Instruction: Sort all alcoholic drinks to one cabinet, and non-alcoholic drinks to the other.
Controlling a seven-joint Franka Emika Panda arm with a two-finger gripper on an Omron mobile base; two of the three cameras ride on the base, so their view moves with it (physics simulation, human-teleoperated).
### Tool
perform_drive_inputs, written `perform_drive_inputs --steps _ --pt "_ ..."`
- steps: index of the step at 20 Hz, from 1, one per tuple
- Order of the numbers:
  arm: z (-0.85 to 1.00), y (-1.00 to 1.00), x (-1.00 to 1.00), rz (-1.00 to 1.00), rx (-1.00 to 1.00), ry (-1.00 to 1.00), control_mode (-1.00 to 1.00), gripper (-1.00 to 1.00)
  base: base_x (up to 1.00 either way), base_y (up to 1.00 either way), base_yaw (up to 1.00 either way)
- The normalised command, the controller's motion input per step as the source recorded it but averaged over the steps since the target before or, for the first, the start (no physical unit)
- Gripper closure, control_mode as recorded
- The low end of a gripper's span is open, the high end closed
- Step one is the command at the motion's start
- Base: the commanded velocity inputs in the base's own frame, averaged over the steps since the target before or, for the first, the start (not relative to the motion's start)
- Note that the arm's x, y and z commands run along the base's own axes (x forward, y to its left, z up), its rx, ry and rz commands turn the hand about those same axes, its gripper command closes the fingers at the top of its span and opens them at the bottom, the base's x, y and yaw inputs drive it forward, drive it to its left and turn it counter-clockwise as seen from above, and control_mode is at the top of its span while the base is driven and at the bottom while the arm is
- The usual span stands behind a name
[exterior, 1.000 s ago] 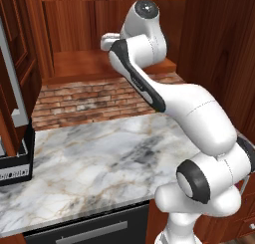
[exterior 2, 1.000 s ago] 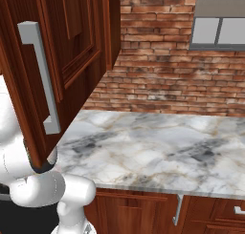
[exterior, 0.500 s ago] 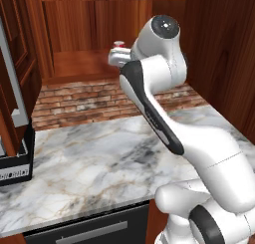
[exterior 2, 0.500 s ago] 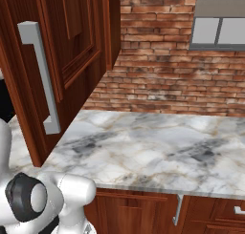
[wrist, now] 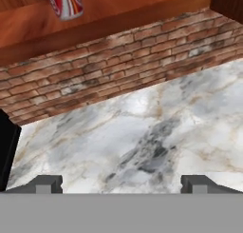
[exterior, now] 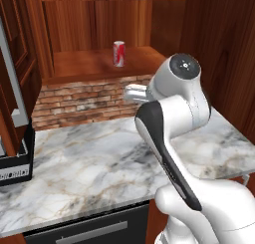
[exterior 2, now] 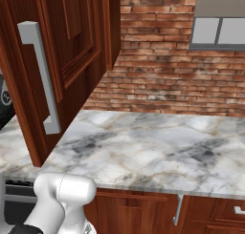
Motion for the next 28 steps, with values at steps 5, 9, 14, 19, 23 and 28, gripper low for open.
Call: perform_drive_inputs --steps 5,9,14,19,23,28 --pt "-0.38 -0.03 -0.02 0.00 0.02 0.03 -1.00 -1.00 0.00 0.00 0.00" --pt "-0.37 -0.14 0.00 0.05 0.08 0.03 -1.00 -1.00 0.00 0.00 0.00" --pt "-0.32 -0.01 0.00 0.05 0.06 0.06 -1.00 -1.00 0.00 0.00 0.00" --pt "-0.18 0.00 0.00 0.02 0.02 0.03 1.00 -1.00 0.00 0.00 0.00" --pt "0.00 0.00 0.00 0.00 0.00 0.00 1.00 -1.00 -0.50 0.04 0.00" --pt "0.00 0.00 0.00 0.00 0.00 0.00 1.00 -1.00 -1.00 0.18 0.00"
